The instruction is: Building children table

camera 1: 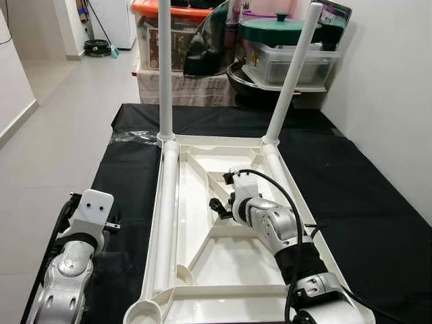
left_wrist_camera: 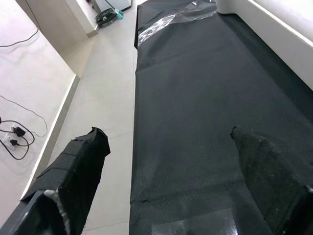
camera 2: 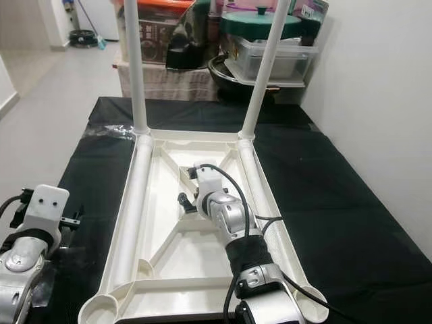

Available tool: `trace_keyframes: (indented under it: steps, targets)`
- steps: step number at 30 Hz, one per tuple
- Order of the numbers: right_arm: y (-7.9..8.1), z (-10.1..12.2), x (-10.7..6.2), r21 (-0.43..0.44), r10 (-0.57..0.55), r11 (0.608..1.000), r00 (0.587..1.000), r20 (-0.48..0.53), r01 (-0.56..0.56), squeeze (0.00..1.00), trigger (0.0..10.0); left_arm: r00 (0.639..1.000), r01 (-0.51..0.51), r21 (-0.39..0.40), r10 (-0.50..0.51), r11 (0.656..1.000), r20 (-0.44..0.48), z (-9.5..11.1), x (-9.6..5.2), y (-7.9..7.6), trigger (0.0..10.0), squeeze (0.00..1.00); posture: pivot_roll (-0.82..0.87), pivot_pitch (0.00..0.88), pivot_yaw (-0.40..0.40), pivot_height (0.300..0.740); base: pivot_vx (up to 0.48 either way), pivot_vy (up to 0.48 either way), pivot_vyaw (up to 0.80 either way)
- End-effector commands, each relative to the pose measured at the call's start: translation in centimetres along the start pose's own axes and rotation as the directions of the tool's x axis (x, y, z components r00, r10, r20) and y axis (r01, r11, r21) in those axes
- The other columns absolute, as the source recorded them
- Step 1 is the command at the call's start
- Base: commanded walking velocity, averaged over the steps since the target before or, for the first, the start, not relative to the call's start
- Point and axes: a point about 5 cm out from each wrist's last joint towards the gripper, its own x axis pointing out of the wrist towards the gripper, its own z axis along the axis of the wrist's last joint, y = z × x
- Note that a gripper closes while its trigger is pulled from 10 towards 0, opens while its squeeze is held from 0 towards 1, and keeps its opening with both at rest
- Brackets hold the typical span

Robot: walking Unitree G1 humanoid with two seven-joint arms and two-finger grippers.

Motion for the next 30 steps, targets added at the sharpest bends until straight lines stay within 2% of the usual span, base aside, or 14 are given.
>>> trace_keyframes:
  steps: [1, 11, 12, 13, 14, 15, 17, 18, 20, 21, 23, 24, 27, 30]
  targets:
    - [0.4, -0.7, 0.3, 0.001, 0.006, 1.0, 0.999, -0.052, -0.006, 0.0, 10.0, 1.0, -0.003, 0.016, 0.003, 1.0, -0.004, -0.2, 0.0, -0.1, 10.0, 0.0, 0.07, 0.0, -0.122, 0.74, 0.0, 0.0, 0.0]
    - [0.1, -2.4, 0.9, 0.025, 0.029, 0.999, 0.988, -0.151, -0.026, 0.0, 10.0, 1.0, -0.001, 0.014, 0.001, 1.0, -0.005, -0.2, 0.0, -0.4, 10.0, 0.0, 0.07, 0.0, -0.13, 0.74, 0.0, 0.0, 0.0]
    - [0.3, -2.9, 1.0, 0.085, 0.069, 0.995, 0.981, -0.182, -0.054, 0.0, 10.0, 1.0, 0.001, 0.015, -0.001, 1.0, -0.004, -0.2, 0.0, -0.5, 10.0, 0.0, 0.07, 0.0, -0.131, 0.74, 0.0, 0.0, 0.0]
    - [0.3, -2.9, 1.0, 0.085, 0.069, 0.995, 0.981, -0.182, -0.054, 0.0, 10.0, 1.0, 0.001, 0.015, -0.001, 1.0, -0.004, -0.2, 0.0, -0.5, 10.0, 0.0, 0.07, 0.0, -0.131, 0.74, 0.0, 0.0, 0.0]
    - [0.6, -3.7, 1.2, 0.142, 0.125, 0.985, 0.965, -0.229, -0.094, 0.0, 10.0, 1.0, 0.001, 0.015, -0.001, 1.0, -0.004, -0.2, 0.0, -0.5, 10.0, 0.0, 0.07, 0.0, -0.13, 0.74, 0.0, 0.0, 0.0]
    - [0.4, -4.9, 1.5, 0.196, 0.164, 0.974, 0.945, -0.284, -0.11, 0.0, 3.7, 1.0, 0.002, 0.017, -0.002, 1.0, -0.003, -0.2, 0.1, -0.5, 10.0, 0.0, 0.07, 0.0, -0.133, 0.74, 0.0, 0.0, 0.0]
    - [0.4, -4.9, 1.5, 0.196, 0.164, 0.974, 0.945, -0.284, -0.11, 0.0, 3.7, 1.0, 0.002, 0.017, -0.002, 1.0, -0.003, -0.2, 0.1, -0.5, 10.0, 0.0, 0.07, 0.0, -0.133, 0.74, 0.0, 0.0, 0.0]
    - [0.2, -5.4, 1.6, 0.17, 0.173, 0.978, 0.935, -0.308, -0.125, 0.0, 0.0, 1.0, 0.002, 0.017, -0.002, 1.0, -0.001, -0.1, 0.1, -0.5, 10.0, 0.0, 0.07, 0.0, -0.14, 0.74, 0.0, 0.0, 0.0]
    - [-0.3, -5.9, 1.7, 0.081, 0.177, 0.984, 0.925, -0.336, -0.159, 0.0, 0.0, 1.0, -0.002, 0.017, 0.002, 1.0, -0.002, -0.2, 0.1, -0.5, 10.0, 0.0, 0.07, 0.0, -0.144, 0.74, 0.0, 0.0, 0.0]
    - [-0.3, -5.9, 1.7, 0.081, 0.177, 0.984, 0.925, -0.336, -0.159, 0.0, 0.0, 1.0, -0.002, 0.017, 0.002, 1.0, -0.002, -0.2, 0.1, -0.5, 10.0, 0.0, 0.07, 0.0, -0.144, 0.74, 0.0, 0.0, 0.0]
    - [-0.8, -6.0, 1.6, -0.035, 0.185, 0.977, 0.919, -0.348, -0.21, 0.0, 0.0, 1.0, -0.003, 0.017, 0.003, 1.0, -0.005, -0.3, 0.0, -0.5, 10.0, 0.0, 0.08, 0.0, -0.149, 0.74, 0.0, 0.0, 0.0]
    - [-0.8, -6.0, 1.6, -0.035, 0.185, 0.977, 0.919, -0.348, -0.21, 0.0, 0.0, 1.0, -0.003, 0.017, 0.003, 1.0, -0.005, -0.3, 0.0, -0.5, 10.0, 0.0, 0.08, 0.0, -0.149, 0.74, 0.0, 0.0, 0.0]
    - [-1.0, -5.9, 1.6, -0.194, 0.208, 0.938, 0.914, -0.349, -0.288, 0.0, 0.0, 1.0, -0.004, 0.017, 0.004, 1.0, -0.008, -0.3, -0.1, -0.5, 10.0, 0.0, 0.08, 0.0, -0.15, 0.74, 0.0, 0.0, 0.0]
    - [-1.0, -5.8, 1.5, -0.252, 0.226, 0.912, 0.911, -0.346, -0.322, 0.0, 0.0, 1.0, -0.004, 0.017, 0.004, 1.0, -0.009, -0.4, -0.1, -0.4, 10.0, 0.0, 0.08, 0.0, -0.149, 0.74, 0.0, 0.0, 0.0]
